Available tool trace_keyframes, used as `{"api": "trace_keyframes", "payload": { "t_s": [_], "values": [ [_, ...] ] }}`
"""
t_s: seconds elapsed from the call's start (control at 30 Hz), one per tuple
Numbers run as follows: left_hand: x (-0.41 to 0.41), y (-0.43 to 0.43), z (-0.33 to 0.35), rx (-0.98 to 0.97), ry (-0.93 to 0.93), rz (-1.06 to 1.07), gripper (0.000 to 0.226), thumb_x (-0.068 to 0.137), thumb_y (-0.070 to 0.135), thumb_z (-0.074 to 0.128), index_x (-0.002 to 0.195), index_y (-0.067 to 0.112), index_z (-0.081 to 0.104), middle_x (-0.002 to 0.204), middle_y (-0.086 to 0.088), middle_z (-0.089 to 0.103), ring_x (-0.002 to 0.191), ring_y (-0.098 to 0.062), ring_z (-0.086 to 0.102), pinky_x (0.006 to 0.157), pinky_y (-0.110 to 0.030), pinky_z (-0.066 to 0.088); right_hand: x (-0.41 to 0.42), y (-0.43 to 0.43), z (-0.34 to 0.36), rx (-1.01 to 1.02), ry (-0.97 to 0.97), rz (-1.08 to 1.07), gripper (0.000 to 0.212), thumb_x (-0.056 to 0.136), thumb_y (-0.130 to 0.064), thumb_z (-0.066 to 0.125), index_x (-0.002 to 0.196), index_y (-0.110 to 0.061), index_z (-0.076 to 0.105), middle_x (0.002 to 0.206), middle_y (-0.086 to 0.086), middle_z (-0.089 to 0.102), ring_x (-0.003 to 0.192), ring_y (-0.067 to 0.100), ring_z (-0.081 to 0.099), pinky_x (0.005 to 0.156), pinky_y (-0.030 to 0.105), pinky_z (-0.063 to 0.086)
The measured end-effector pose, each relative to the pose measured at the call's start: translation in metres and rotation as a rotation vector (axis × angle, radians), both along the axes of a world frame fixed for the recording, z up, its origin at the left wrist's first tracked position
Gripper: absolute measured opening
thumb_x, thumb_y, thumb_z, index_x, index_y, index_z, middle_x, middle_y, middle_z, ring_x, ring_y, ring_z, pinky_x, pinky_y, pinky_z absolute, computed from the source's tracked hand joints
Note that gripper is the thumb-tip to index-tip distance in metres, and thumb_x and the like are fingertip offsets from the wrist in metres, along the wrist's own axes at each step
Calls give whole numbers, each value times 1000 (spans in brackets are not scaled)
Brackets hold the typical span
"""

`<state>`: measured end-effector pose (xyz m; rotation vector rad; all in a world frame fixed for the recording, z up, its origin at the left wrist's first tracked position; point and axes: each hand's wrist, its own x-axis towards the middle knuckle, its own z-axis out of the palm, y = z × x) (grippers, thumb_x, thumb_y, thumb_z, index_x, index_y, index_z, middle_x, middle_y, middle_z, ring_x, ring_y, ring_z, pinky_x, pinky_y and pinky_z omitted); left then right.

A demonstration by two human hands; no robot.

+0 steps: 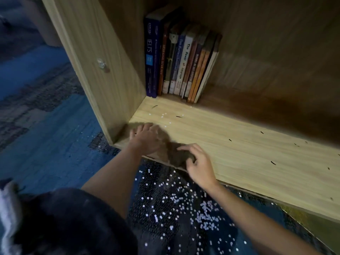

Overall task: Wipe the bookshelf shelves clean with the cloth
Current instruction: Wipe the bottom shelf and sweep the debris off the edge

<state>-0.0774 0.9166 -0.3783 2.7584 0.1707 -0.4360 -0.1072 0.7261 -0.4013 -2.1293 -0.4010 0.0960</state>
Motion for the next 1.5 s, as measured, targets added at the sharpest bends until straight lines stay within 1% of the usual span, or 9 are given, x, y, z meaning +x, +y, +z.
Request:
{"api": "trace_keyframes", "payload": {
  "t_s": [0.2,0.33,0.5,0.63,0.73,0.87,1.17,1.3,1.5],
  "values": [
    [-1,47,-19,-26,30,-115,93,80,39,63,149,19,4,157,-8,-2,143,-35,2,114,-52,6,79,39,-11,-175,-125,-33,44,77,14,44,108,-9,64,116,11,60,110,24,52,92,14,33],
    [-3,58,-30,-47,31,-144,106,76,55,64,148,18,-5,156,-10,-2,142,-36,4,116,-49,11,55,54,-26,-301,-143,191,46,77,10,44,108,-17,65,116,-1,61,114,15,50,106,36,35],
    [2,74,-39,-168,-64,-125,104,76,47,68,148,26,-4,155,-3,4,143,-35,3,117,-52,8,13,45,-19,-177,-51,299,49,75,11,42,100,-23,66,107,-19,54,103,-6,48,91,10,37],
    [6,72,-51,-150,-46,-165,105,75,51,67,148,25,-3,156,-3,2,142,-36,5,116,-51,11,61,53,-14,-98,-107,7,47,76,15,43,102,-17,66,105,-9,57,105,10,50,89,21,44],
    [4,71,-54,-162,-30,-147,105,76,49,68,148,26,-4,155,-4,0,141,-36,7,116,-51,12,55,54,-25,-218,-171,95,46,74,12,44,102,-16,67,108,-9,58,106,5,48,102,38,40],
    [9,81,-56,-240,-34,-177,119,58,63,67,148,24,-1,156,-7,2,144,-31,0,117,-50,4,16,44,-29,-212,-99,298,45,74,4,40,100,-19,68,104,-24,52,104,-10,45,97,19,38],
    [37,65,-29,-267,-117,-56,75,89,42,55,148,19,15,157,6,-3,143,-19,-11,117,-35,0,120,54,-3,-134,-166,-95,43,78,13,44,108,-13,62,104,2,54,102,13,48,91,19,37],
    [57,63,-28,-375,-13,-5,92,82,48,62,149,20,4,155,9,-15,144,-19,-8,111,-34,26,164,53,-19,-293,-233,-187,45,79,10,47,115,-15,58,115,7,54,113,27,49,101,36,39],
    [53,76,-50,-378,-115,26,97,74,47,70,147,22,11,152,5,-3,142,-20,7,115,-30,13,182,87,-31,-290,-183,-173,45,79,5,45,118,-15,58,119,9,55,114,30,48,101,38,38]
  ]
}}
